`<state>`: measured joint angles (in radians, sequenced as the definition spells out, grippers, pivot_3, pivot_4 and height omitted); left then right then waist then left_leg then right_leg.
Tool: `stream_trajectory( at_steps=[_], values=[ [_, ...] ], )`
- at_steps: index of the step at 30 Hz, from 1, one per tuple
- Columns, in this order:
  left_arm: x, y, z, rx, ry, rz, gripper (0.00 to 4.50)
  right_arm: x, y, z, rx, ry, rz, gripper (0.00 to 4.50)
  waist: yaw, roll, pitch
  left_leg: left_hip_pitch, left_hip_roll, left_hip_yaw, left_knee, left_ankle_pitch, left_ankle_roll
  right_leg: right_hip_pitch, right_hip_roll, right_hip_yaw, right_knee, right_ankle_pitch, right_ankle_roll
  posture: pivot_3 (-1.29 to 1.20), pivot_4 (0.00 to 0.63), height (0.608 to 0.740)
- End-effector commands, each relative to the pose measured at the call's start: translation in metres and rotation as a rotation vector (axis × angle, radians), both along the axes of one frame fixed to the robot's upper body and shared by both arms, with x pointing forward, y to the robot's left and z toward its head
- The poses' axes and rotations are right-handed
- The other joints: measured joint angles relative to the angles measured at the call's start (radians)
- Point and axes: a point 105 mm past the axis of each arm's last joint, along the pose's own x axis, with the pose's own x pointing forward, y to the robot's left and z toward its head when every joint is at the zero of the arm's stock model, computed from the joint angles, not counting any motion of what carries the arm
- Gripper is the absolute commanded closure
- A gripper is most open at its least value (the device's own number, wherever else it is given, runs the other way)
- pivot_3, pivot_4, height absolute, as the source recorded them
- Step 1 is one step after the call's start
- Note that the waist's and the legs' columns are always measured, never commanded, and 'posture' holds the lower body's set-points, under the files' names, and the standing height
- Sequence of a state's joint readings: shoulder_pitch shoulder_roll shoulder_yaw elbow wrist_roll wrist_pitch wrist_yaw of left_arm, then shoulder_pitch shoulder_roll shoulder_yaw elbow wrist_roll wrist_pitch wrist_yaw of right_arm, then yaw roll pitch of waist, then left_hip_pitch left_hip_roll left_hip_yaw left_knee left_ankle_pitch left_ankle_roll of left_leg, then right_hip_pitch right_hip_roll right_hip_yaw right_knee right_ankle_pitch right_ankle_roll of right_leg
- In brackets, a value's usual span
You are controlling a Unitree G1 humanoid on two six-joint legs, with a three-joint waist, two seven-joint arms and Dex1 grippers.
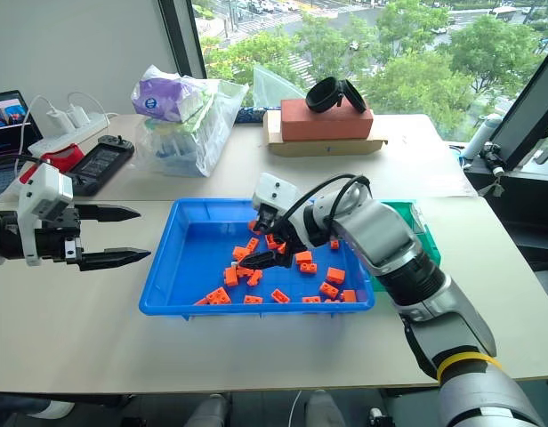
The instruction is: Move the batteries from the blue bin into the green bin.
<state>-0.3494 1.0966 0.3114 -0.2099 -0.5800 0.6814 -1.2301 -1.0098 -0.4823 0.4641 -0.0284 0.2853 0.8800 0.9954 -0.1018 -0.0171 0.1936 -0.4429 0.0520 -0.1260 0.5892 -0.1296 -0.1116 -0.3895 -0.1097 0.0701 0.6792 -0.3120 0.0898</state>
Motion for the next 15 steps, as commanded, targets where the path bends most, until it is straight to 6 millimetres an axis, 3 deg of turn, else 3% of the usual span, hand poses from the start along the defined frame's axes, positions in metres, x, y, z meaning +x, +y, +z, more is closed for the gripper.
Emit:
stream_trajectory(
  at_steps=[1, 4, 14, 15],
  values=[
    [-0.013, -0.011, 0.009, 0.001, -0.015, -0.046, 0.0, 0.006, 0.014, -0.007, -0.028, -0.081, 0.049, 0.02, -0.003, 0.0, 0.0, 0.0, 0.0, 0.0, 0.0, 0.0, 0.0, 0.0, 0.0, 0.0, 0.001, 0.0, -0.001, 0.0, 0.15, 0.74],
    [-0.014, -0.017, 0.01, 0.0, -0.018, -0.057, 0.0, 0.01, 0.021, -0.022, -0.044, -0.089, 0.064, 0.02, 0.0, 0.0, 0.0, 0.0, 0.0, 0.0, 0.0, 0.0, 0.0, 0.0, 0.0, 0.0, 0.001, -0.001, -0.001, 0.0, 0.15, 0.74],
    [-0.015, -0.022, 0.01, 0.019, -0.017, -0.073, 0.0, 0.022, 0.026, -0.036, -0.046, -0.094, 0.046, 0.02, 0.001, 0.0, 0.0, 0.0, 0.0, 0.0, 0.0, 0.0, 0.0, 0.0, 0.0, 0.0, 0.001, 0.0, -0.001, 0.0, 0.15, 0.74],
    [-0.015, -0.022, 0.01, 0.02, -0.019, -0.074, 0.0, 0.022, 0.026, -0.037, -0.046, -0.09, 0.046, 0.26, 0.001, 0.0, 0.0, 0.0, 0.0, 0.0, 0.0, 0.0, 0.0, 0.0, 0.0, 0.0, 0.001, 0.0, -0.001, 0.0, 0.15, 0.74]
  ],
)
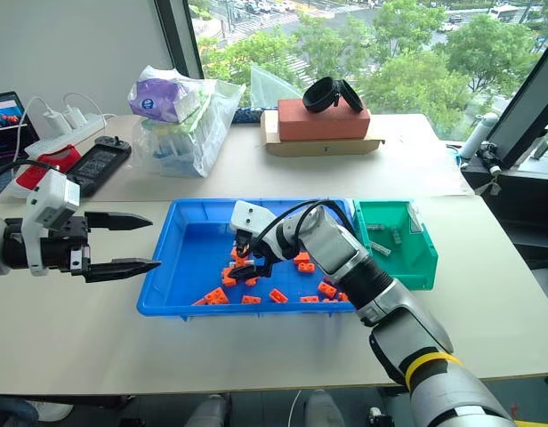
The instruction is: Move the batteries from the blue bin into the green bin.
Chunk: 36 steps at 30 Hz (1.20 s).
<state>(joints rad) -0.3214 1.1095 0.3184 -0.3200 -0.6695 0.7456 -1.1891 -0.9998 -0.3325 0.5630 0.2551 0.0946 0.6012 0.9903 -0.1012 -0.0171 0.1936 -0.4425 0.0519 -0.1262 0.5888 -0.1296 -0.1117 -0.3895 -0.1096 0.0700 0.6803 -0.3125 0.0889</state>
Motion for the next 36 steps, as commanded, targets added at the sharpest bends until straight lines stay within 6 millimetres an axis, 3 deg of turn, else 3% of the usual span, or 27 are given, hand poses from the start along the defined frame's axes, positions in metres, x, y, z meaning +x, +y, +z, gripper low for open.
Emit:
stream_trajectory(
  at_steps=[1, 9, 13, 17, 21, 24, 26, 29, 31, 32, 36],
  values=[
    [-0.002, -0.004, 0.01, 0.028, -0.043, -0.016, 0.0, 0.001, 0.001, 0.007, 0.032, -0.025, 0.012, 0.53, 0.0, 0.0, 0.0, 0.0, 0.0, 0.0, 0.0, 0.0, 0.0, 0.0, 0.0, 0.0, 0.0, 0.0, 0.0, 0.0, 0.15, 0.74],
    [-0.001, -0.004, 0.009, 0.036, -0.044, -0.016, 0.0, -0.002, -0.001, 0.014, 0.09, -0.005, 0.017, 3.02, 0.001, 0.0, 0.0, 0.0, 0.0, 0.0, 0.0, 0.0, 0.0, 0.0, 0.0, 0.0, 0.0, 0.0, 0.0, 0.0, 0.15, 0.74],
    [-0.001, -0.009, 0.01, 0.028, -0.048, -0.035, 0.0, 0.008, -0.021, 0.025, 0.122, -0.014, -0.043, 3.03, 0.003, 0.0, 0.0, 0.0, 0.0, 0.0, 0.0, 0.0, 0.0, 0.0, 0.0, 0.0, 0.0, 0.0, 0.0, 0.0, 0.15, 0.74],
    [0.001, -0.01, 0.012, 0.029, -0.051, -0.039, 0.0, 0.031, -0.067, 0.037, 0.069, -0.085, -0.195, 3.03, 0.006, 0.0, 0.0, 0.0, 0.0, 0.0, 0.0, 0.0, 0.0, 0.0, 0.0, 0.0, -0.001, 0.0, 0.0, 0.0, 0.15, 0.74],
    [0.002, -0.016, 0.013, 0.031, -0.061, -0.067, 0.0, 0.038, -0.11, 0.023, -0.042, -0.072, -0.299, 3.03, 0.005, 0.0, 0.0, 0.0, 0.0, 0.0, 0.0, 0.0, 0.0, 0.0, 0.0, 0.0, -0.001, 0.0, 0.0, 0.0, 0.15, 0.74],
    [0.002, -0.022, 0.016, 0.023, -0.072, -0.092, 0.0, 0.04, -0.12, 0.021, -0.063, -0.081, -0.332, 3.03, 0.002, 0.0, 0.0, 0.0, 0.0, 0.001, 0.0, 0.0, 0.0, 0.0, 0.0, 0.0, -0.002, 0.0, 0.0, 0.0, 0.15, 0.74],
    [0.001, -0.024, 0.017, 0.026, -0.068, -0.104, 0.0, 0.042, -0.124, 0.021, -0.068, -0.08, -0.356, 2.02, -0.003, 0.0, 0.0, 0.0, 0.0, 0.001, 0.0, 0.0, 0.0, 0.0, 0.0, 0.0, -0.001, 0.0, 0.0, 0.0, 0.15, 0.74],
    [0.003, -0.023, 0.016, 0.038, -0.066, -0.105, 0.0, 0.038, -0.123, 0.025, -0.061, -0.069, -0.349, 1.15, -0.001, 0.0, 0.0, 0.0, 0.0, 0.001, 0.0, 0.0, 0.0, 0.0, 0.0, 0.0, -0.001, 0.0, 0.0, 0.0, 0.15, 0.74],
    [0.005, -0.023, 0.016, 0.055, -0.08, -0.102, 0.0, 0.038, -0.12, 0.031, -0.051, -0.081, -0.346, 0.11, 0.002, 0.0, 0.0, 0.0, 0.0, 0.001, 0.0, 0.0, 0.0, 0.0, 0.0, 0.0, -0.001, 0.0, 0.0, 0.0, 0.15, 0.74],
    [0.009, -0.022, 0.018, 0.064, -0.095, -0.088, 0.0, 0.038, -0.116, 0.038, -0.047, -0.099, -0.34, 0.11, 0.003, 0.0, 0.0, 0.0, 0.0, 0.001, 0.0, 0.0, 0.0, 0.0, 0.0, 0.0, -0.001, 0.0, 0.0, 0.0, 0.15, 0.74],
    [0.013, -0.019, 0.02, 0.093, -0.115, -0.071, 0.0, 0.016, -0.064, 0.057, 0.054, -0.055, -0.18, 0.11, -0.006, -0.001, 0.0, 0.0, 0.0, 0.001, 0.0, 0.0, 0.0, 0.0, 0.0, 0.0, -0.001, 0.0, 0.0, 0.0, 0.15, 0.74]
  ],
)
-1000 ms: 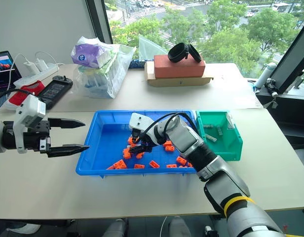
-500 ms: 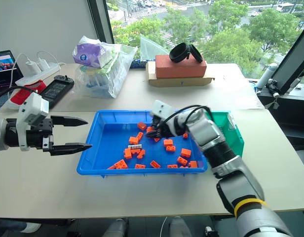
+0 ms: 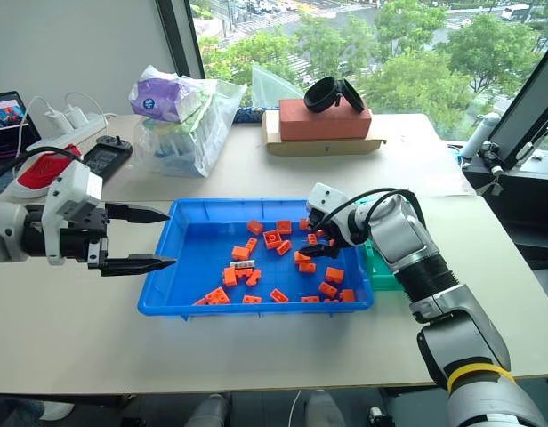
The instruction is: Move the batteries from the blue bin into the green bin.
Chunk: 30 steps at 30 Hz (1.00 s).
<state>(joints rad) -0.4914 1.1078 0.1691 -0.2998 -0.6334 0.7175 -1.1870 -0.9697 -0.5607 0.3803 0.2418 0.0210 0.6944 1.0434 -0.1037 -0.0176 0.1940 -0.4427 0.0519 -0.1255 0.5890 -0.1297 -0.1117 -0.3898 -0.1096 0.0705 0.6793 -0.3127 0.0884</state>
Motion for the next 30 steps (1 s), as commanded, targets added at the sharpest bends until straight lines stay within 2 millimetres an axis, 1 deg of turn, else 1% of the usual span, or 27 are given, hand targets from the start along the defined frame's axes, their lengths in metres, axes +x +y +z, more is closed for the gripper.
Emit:
stream_trajectory(
  at_steps=[1, 3, 6, 7, 8, 12, 19, 23, 27, 29, 30],
  values=[
    [0.001, 0.004, 0.008, 0.042, -0.058, 0.011, 0.0, -0.024, 0.052, 0.031, 0.103, -0.021, 0.179, 0.11, -0.007, 0.0, 0.0, 0.0, 0.0, 0.0, 0.0, 0.0, 0.0, 0.0, 0.0, 0.0, 0.0, 0.0, 0.0, 0.0, 0.15, 0.74],
    [0.001, 0.005, 0.007, 0.048, -0.056, 0.016, 0.0, -0.032, 0.064, 0.02, 0.096, 0.013, 0.218, 0.11, -0.007, 0.0, 0.0, 0.001, 0.0, -0.001, -0.001, 0.0, 0.0, 0.0, 0.0, 0.0, 0.001, 0.0, 0.0, 0.0, 0.15, 0.74],
    [0.0, 0.006, 0.006, 0.052, -0.055, 0.021, 0.0, -0.032, 0.071, 0.007, 0.088, 0.037, 0.23, 0.11, 0.002, 0.0, 0.0, 0.0, 0.0, -0.001, 0.0, 0.0, 0.0, 0.001, 0.0, 0.0, 0.0, 0.0, 0.0, 0.0, 0.15, 0.74],
    [0.0, 0.006, 0.006, 0.053, -0.054, 0.023, 0.0, -0.032, 0.074, 0.005, 0.094, 0.043, 0.23, 0.61, 0.008, 0.0, 0.0, 0.0, 0.0, -0.001, 0.0, 0.0, 0.0, 0.001, 0.0, 0.0, 0.0, 0.0, 0.0, 0.0, 0.15, 0.74],
    [-0.001, 0.007, 0.006, 0.053, -0.053, 0.024, 0.0, -0.03, 0.077, 0.004, 0.098, 0.045, 0.228, 0.79, 0.009, 0.0, 0.0, 0.0, 0.0, -0.001, 0.0, 0.0, 0.0, 0.001, 0.0, 0.0, 0.0, 0.0, 0.0, 0.0, 0.15, 0.74],
    [-0.002, 0.009, 0.006, 0.056, -0.052, 0.035, 0.0, -0.026, 0.084, 0.001, 0.102, 0.04, 0.222, 2.17, 0.006, 0.0, 0.0, 0.0, 0.0, -0.001, 0.0, 0.0, 0.0, 0.001, 0.0, 0.0, 0.0, 0.0, 0.0, 0.0, 0.15, 0.74],
    [-0.002, 0.011, 0.004, 0.057, -0.054, 0.046, 0.0, -0.025, 0.094, -0.011, 0.095, 0.079, 0.227, 2.17, 0.003, 0.0, 0.0, 0.0, 0.0, -0.001, -0.001, 0.0, 0.0, 0.0, 0.0, 0.0, 0.001, -0.001, 0.0, 0.0, 0.15, 0.74],
    [-0.001, 0.01, 0.005, 0.057, -0.058, 0.047, 0.0, -0.028, 0.099, -0.023, 0.075, 0.101, 0.246, 2.17, 0.004, 0.0, 0.0, 0.0, 0.0, -0.001, 0.0, 0.0, 0.0, 0.001, 0.0, 0.0, 0.001, -0.001, 0.0, 0.0, 0.15, 0.74],
    [0.0, 0.007, 0.006, 0.051, -0.068, 0.041, 0.0, -0.024, 0.099, -0.029, 0.066, 0.128, 0.222, 2.17, 0.003, 0.0, 0.0, 0.0, 0.0, -0.001, -0.001, 0.0, 0.0, 0.001, 0.0, 0.0, 0.001, -0.001, 0.0, 0.0, 0.15, 0.74],
    [0.003, 0.007, 0.01, 0.029, -0.087, 0.055, 0.0, -0.022, 0.099, -0.031, 0.069, 0.135, 0.209, 2.67, 0.004, 0.0, 0.0, 0.0, 0.0, -0.001, -0.001, 0.0, 0.0, 0.001, 0.0, 0.0, 0.001, -0.001, 0.0, 0.0, 0.15, 0.74],
    [0.005, 0.008, 0.012, 0.024, -0.096, 0.066, 0.0, -0.021, 0.098, -0.033, 0.067, 0.138, 0.206, 2.83, 0.004, 0.0, 0.0, 0.0, 0.0, -0.001, -0.001, 0.0, 0.0, 0.001, 0.0, 0.0, 0.001, -0.001, 0.0, 0.0, 0.15, 0.74]
  ],
)
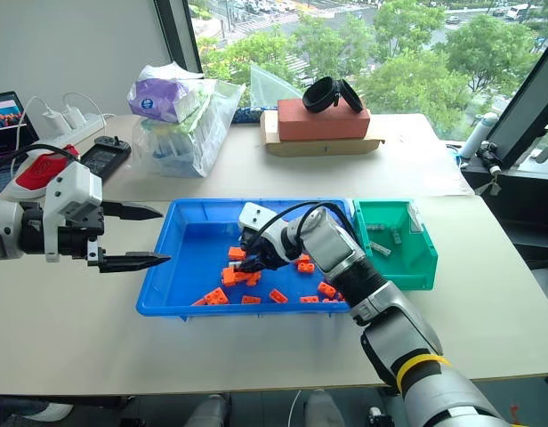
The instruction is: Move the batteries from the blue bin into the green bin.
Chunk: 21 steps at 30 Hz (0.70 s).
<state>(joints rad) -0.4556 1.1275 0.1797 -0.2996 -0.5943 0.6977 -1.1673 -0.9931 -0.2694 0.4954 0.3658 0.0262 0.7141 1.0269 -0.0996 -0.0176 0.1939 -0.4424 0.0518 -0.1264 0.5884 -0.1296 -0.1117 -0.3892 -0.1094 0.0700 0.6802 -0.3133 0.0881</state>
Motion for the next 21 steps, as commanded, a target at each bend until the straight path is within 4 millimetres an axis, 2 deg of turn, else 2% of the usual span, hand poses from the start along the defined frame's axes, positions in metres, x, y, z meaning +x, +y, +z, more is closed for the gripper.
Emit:
stream_trajectory(
  at_steps=[1, 4, 5, 8, 11, 12, 15, 17, 19, 21],
  values=[
    [0.003, 0.0, 0.017, -0.014, -0.087, 0.016, 0.0, 0.003, 0.004, 0.008, 0.016, -0.034, 0.011, 3.17, 0.0, 0.0, 0.0, 0.0, 0.0, 0.0, 0.0, 0.0, 0.0, 0.0, 0.0, 0.0, 0.0, 0.0, 0.0, 0.0, 0.15, 0.74],
    [0.004, 0.0, 0.017, -0.011, -0.089, 0.016, 0.0, 0.001, 0.004, 0.003, 0.008, -0.021, 0.019, 4.08, -0.002, 0.0, 0.0, 0.0, 0.0, 0.0, 0.0, 0.0, 0.0, 0.0, 0.0, 0.0, 0.0, 0.0, 0.0, 0.0, 0.15, 0.74],
    [0.004, 0.0, 0.017, -0.012, -0.091, 0.016, 0.0, 0.001, 0.004, 0.002, 0.006, -0.02, 0.021, 4.22, -0.002, 0.0, 0.0, 0.0, 0.0, 0.0, 0.0, 0.0, 0.0, 0.0, 0.0, 0.0, 0.0, 0.0, 0.0, 0.0, 0.15, 0.74],
    [0.006, -0.001, 0.018, -0.016, -0.101, 0.021, 0.0, -0.001, 0.005, 0.003, 0.006, -0.027, 0.028, 4.22, -0.001, 0.0, 0.0, 0.0, 0.0, 0.0, 0.0, 0.0, 0.0, 0.0, 0.0, 0.0, 0.0, 0.0, 0.0, 0.0, 0.15, 0.74],
    [0.005, -0.001, 0.018, -0.019, -0.099, 0.017, 0.0, -0.006, 0.007, 0.016, 0.052, -0.045, 0.063, 4.22, -0.001, 0.0, 0.0, 0.0, 0.0, 0.0, 0.0, 0.0, 0.0, 0.0, 0.0, 0.0, 0.0, 0.0, 0.0, 0.0, 0.15, 0.74],
    [0.005, -0.002, 0.018, -0.022, -0.094, 0.013, 0.0, -0.01, 0.008, 0.021, 0.07, -0.056, 0.088, 4.22, -0.001, 0.0, 0.0, 0.0, 0.0, 0.0, 0.0, 0.0, 0.0, 0.0, 0.0, 0.0, 0.0, 0.0, 0.0, 0.0, 0.15, 0.74],
    [0.003, -0.006, 0.016, -0.029, -0.076, -0.01, 0.0, -0.031, 0.006, 0.054, 0.175, -0.076, 0.181, 4.22, 0.002, 0.0, 0.0, 0.0, 0.0, 0.0, 0.0, 0.0, 0.0, 0.0, 0.0, 0.0, 0.0, 0.0, 0.0, 0.0, 0.15, 0.74],
    [0.0, -0.01, 0.017, -0.051, -0.058, -0.036, 0.0, -0.034, -0.007, 0.078, 0.225, -0.105, 0.159, 4.22, 0.003, 0.0, 0.0, -0.001, 0.0, 0.0, 0.0, 0.0, 0.0, 0.0, 0.0, 0.0, 0.0, 0.0, 0.0, 0.0, 0.15, 0.74],
    [0.0, -0.015, 0.017, -0.083, -0.023, -0.062, 0.0, -0.028, -0.037, 0.099, 0.233, -0.147, 0.063, 4.22, 0.005, 0.0, 0.0, 0.0, 0.0, 0.0, 0.0, 0.0, 0.0, 0.0, 0.0, 0.0, 0.0, 0.0, 0.0, 0.0, 0.15, 0.74],
    [0.002, -0.018, 0.017, -0.089, -0.01, -0.082, 0.0, -0.026, -0.066, 0.111, 0.215, -0.185, -0.016, 4.22, 0.014, 0.0, 0.0, -0.001, 0.0, 0.0, 0.001, 0.0, 0.0, 0.001, 0.0, 0.0, 0.0, 0.0, 0.0, 0.0, 0.15, 0.74]
  ],
)
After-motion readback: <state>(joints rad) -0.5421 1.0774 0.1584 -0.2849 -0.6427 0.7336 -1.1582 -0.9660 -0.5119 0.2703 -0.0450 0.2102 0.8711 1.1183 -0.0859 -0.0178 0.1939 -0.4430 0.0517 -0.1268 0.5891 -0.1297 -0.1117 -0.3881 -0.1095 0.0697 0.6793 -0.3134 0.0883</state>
